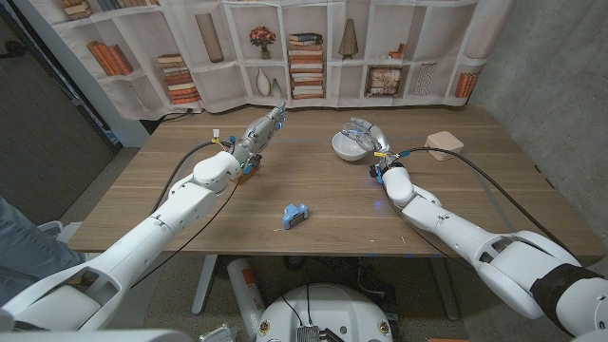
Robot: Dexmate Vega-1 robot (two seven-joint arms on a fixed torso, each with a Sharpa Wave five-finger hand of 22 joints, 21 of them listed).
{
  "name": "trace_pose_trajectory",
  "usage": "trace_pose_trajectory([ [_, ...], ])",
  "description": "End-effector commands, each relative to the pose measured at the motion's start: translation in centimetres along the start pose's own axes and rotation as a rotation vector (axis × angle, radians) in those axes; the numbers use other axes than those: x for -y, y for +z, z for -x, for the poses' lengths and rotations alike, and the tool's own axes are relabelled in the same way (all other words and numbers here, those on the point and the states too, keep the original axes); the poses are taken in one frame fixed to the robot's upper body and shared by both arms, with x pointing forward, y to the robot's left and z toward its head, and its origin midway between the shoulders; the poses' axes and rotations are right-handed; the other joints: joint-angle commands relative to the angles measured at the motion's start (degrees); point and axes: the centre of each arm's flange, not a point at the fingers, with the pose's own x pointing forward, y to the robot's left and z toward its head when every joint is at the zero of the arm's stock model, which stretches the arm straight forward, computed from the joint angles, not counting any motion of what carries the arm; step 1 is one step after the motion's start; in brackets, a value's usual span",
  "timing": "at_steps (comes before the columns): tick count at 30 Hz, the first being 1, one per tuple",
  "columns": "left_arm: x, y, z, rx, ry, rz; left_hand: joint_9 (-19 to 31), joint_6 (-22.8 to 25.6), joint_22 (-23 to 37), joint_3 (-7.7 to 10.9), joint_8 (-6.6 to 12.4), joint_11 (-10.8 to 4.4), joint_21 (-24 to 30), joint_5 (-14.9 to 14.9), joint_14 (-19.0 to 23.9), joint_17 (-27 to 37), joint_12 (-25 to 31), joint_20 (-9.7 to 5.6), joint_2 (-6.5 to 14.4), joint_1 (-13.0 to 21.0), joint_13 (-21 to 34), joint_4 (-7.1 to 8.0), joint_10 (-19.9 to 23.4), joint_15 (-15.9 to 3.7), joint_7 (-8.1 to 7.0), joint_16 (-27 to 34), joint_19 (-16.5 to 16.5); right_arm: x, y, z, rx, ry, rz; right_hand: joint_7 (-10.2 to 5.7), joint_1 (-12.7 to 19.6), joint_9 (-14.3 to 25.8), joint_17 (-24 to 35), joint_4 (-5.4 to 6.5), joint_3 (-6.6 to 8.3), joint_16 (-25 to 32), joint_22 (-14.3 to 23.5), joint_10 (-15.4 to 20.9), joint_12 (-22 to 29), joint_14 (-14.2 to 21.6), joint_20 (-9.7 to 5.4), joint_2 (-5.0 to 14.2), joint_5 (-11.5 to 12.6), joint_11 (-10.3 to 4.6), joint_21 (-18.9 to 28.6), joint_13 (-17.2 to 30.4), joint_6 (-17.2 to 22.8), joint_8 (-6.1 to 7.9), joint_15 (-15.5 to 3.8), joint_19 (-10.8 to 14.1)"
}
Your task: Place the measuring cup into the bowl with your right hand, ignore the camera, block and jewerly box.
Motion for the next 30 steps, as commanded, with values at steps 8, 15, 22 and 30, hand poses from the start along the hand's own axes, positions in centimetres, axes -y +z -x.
trace_pose_trajectory([
  [8, 0.34, -0.25, -0.19, -0.005, -0.009, 0.002, 0.2, 0.1, 0.1, -0.39, -0.09, 0.04, 0.0, 0.0, 0.2, 0.3, -0.1, -0.12, 0.5, 0.1, 0.1, 0.25, 0.3, 0.05, -0.18, -0.1, -2.2, 0.06, 0.07, 0.33, 0.008, 0.006, 0.015, -0.36, -1.5, 0.2, 0.0, 0.23, -1.21, 0.1, 0.2, -2.5, -0.9, -2.4, -0.01, -0.82, 1.2, 1.27, -0.2, 0.3, -1.5, 0.01, -1.43, -1.0],
  [15, 0.32, -0.27, -0.32, -0.006, -0.011, 0.002, 0.2, 0.1, 0.1, -0.46, -0.11, 0.01, 0.0, 0.0, 0.3, 0.3, -0.2, -0.16, 0.6, 0.2, 0.1, 0.25, 0.2, 0.03, -0.22, -0.1, -2.2, 0.08, 0.19, 0.37, 0.014, 0.005, 0.014, -0.43, -3.1, 0.2, -0.1, 0.53, -2.88, 0.5, 0.2, -3.0, -0.8, -2.4, 0.84, -3.01, 1.7, 1.83, -0.1, 0.2, -2.0, 0.12, -0.08, -1.3],
  [22, 0.23, -0.38, -0.32, -0.008, -0.012, 0.003, 0.2, 0.1, 0.1, -0.51, -0.11, 0.02, 0.0, 0.0, 0.2, 0.3, -0.2, -0.1, 0.6, 0.2, 0.1, 0.24, 0.2, 0.01, -0.18, -0.1, -2.2, -0.19, 0.16, 0.29, 0.006, 0.02, 0.02, -0.78, -4.3, 0.2, -0.1, 0.96, -4.16, 0.5, 0.2, -5.8, -1.5, -3.4, 2.97, -4.01, 2.8, 3.33, 0.0, 0.1, -4.4, -0.29, 1.05, -2.0],
  [30, 0.21, -0.5, -0.29, -0.013, -0.014, 0.002, 0.2, 0.1, 0.1, -0.58, -0.12, -0.06, 0.0, 0.0, 0.3, 0.3, -0.2, -0.09, 0.7, 0.3, 0.1, 0.24, 0.2, 0.03, -0.22, -0.1, -2.2, -0.45, 0.17, 0.27, 0.006, 0.028, 0.019, -0.88, -4.5, 0.2, -0.2, 1.12, -4.56, 0.4, 0.2, -7.2, -1.7, -4.2, 3.72, -4.09, 3.5, 3.66, -0.1, -0.1, -6.2, -0.51, 1.74, -2.5],
])
